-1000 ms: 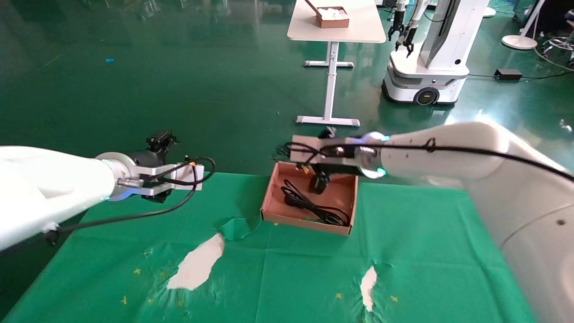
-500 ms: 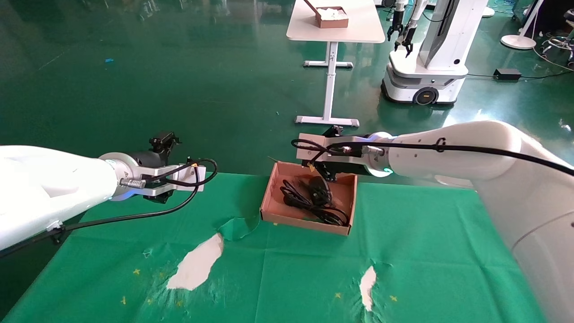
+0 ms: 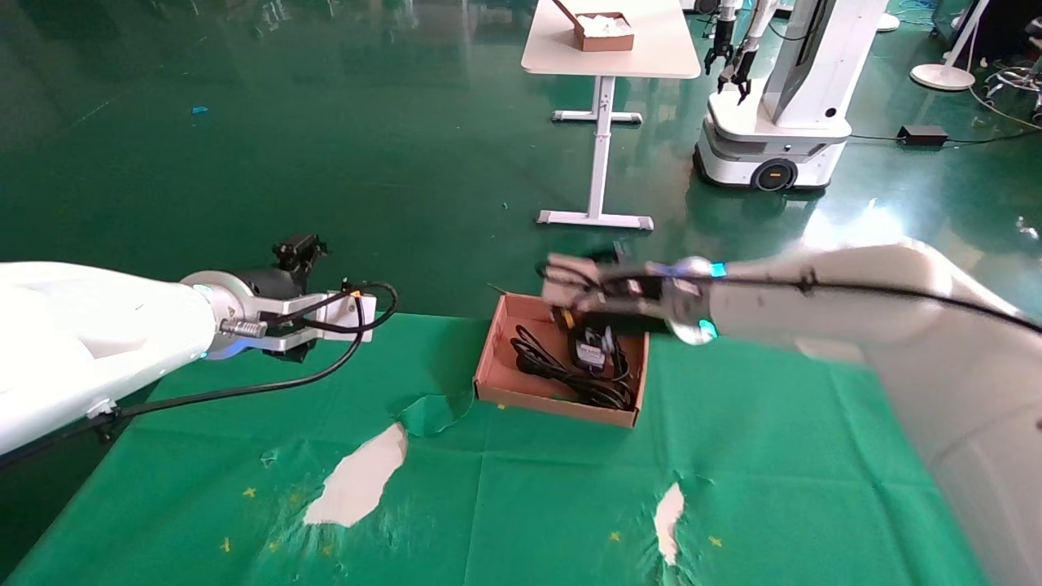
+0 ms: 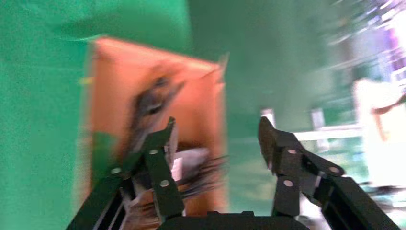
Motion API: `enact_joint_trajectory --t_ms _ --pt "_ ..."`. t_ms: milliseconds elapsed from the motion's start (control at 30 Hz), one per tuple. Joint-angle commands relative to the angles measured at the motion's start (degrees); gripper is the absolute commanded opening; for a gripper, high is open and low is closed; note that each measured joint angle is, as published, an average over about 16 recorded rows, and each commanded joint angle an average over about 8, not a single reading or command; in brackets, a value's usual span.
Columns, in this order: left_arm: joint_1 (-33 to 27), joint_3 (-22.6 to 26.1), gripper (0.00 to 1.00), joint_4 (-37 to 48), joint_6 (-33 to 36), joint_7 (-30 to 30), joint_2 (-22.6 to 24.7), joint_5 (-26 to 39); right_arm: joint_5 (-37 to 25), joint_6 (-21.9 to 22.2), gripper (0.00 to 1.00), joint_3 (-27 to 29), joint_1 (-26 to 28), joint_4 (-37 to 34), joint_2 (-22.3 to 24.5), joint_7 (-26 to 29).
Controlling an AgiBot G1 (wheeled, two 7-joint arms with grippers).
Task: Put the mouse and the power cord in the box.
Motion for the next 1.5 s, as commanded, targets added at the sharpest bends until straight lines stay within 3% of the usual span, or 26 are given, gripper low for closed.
enact_joint_trajectory --t_ms 33,633,1500 --pt "0.0 0.0 1.0 0.0 0.0 0.02 -0.01 0.0 1.73 -1.01 1.0 0.51 -0.88 1.1 1.07 0.5" --pt "1.25 -1.89 1.0 -0.25 1.14 0.77 -0.59 -2.43 22.58 -13.26 1.0 6.6 -11.44 14.45 14.01 6.31" --pt "19.02 -29.8 1.0 -1.14 16.15 15.16 -9.23 -44.51 52.6 -30.88 1.0 15.36 -26.65 33.66 32.64 14.67"
